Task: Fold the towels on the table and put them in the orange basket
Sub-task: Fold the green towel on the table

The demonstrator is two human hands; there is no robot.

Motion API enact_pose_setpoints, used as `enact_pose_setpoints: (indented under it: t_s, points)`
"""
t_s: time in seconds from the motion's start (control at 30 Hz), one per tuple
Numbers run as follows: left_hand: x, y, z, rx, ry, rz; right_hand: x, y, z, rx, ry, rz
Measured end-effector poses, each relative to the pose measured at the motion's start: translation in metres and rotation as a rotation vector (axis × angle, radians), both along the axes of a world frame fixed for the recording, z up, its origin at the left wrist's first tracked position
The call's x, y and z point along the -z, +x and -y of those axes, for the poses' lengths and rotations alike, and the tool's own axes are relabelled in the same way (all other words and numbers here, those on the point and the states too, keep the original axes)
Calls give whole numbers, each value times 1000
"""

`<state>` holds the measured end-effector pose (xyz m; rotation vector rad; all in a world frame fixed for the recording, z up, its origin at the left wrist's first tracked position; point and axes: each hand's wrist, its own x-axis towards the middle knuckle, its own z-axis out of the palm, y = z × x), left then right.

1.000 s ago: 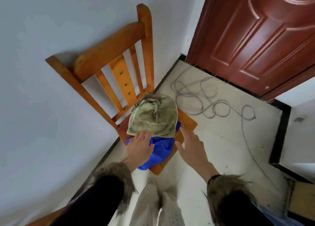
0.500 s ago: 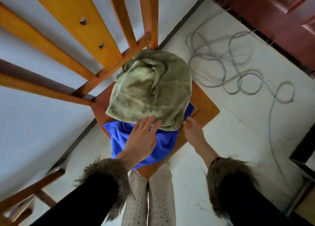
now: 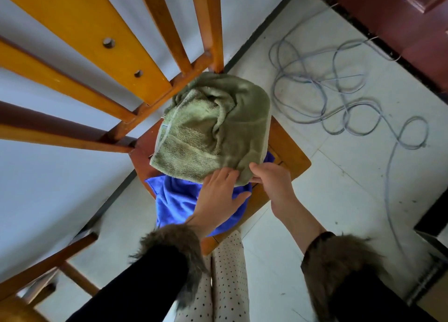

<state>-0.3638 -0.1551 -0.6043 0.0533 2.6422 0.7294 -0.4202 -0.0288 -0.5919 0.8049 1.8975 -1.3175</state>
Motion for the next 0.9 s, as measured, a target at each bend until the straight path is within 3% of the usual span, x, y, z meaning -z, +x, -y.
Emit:
enact_pose_setpoints:
  t_s: [0.13, 0.27, 0.43, 0.57, 0.67, 0.9]
  points:
    - [-28, -11, -3, -244, 30, -114, -39, -8, 2, -129, 43, -161]
    - [-66, -17, 12, -326, 63, -223, -70, -14, 11, -281, 189, -327]
    - [-126, -33, 44, -402, 157, -287, -119, -25, 32, -458, 347, -842]
    - [-186, -51, 67, -529, 296, -249, -175, -46, 50, -557, 237, -1106]
    - [-231, -59, 84, -484, 431, -242, -217, -56, 62, -586, 185, -1121]
    - [-321, -60, 117, -238, 370, -276, -305, -55, 86, -549, -1, -1041]
